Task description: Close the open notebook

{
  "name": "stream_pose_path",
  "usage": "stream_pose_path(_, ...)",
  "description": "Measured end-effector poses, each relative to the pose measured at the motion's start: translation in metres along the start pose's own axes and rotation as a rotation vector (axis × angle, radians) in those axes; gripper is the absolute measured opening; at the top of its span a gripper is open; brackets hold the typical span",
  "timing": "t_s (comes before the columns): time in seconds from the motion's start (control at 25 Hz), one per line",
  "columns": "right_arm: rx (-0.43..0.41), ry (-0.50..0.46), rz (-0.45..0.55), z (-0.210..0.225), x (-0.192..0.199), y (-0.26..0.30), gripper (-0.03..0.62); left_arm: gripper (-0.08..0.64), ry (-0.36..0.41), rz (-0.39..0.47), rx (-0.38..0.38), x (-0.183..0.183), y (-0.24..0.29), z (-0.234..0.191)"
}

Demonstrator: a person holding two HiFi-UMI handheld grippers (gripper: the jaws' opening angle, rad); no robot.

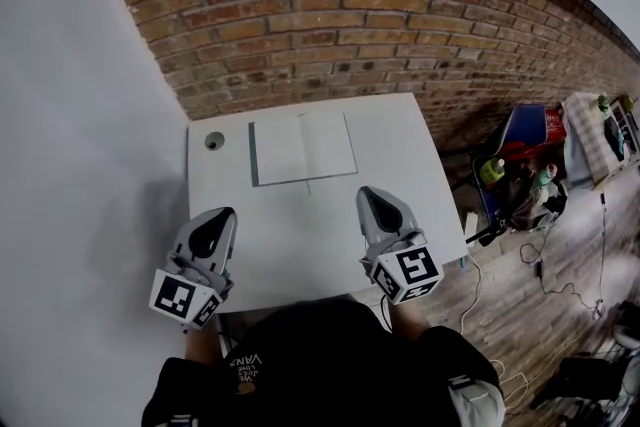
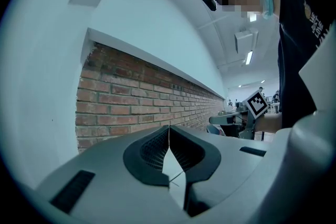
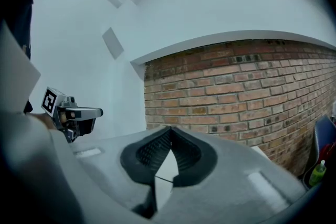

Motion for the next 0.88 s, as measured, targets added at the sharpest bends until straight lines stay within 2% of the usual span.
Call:
stream_pose_path(0.48,-0.008,-0.028,-0.053,0.052,0.012,0.060,-0.002,0.011,-0.042,-0.049,-0.050,0.031,0.056,-0.034)
stream_pose_path(0.88,-0.020,-0.053,-0.088,0.076,0.023,0.106,-0.002,0.011,-0.057,-0.087,-0.088,0.053,0.090,-0.068)
Point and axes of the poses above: the fingertips, and each gripper's own axes: y forward along the fingers, z to its right, x out of its underside, the point moved 3 cm from there along -y, backward along the fingers, and after that the axes turned 4 degrees about z, right-handed, at the moved point
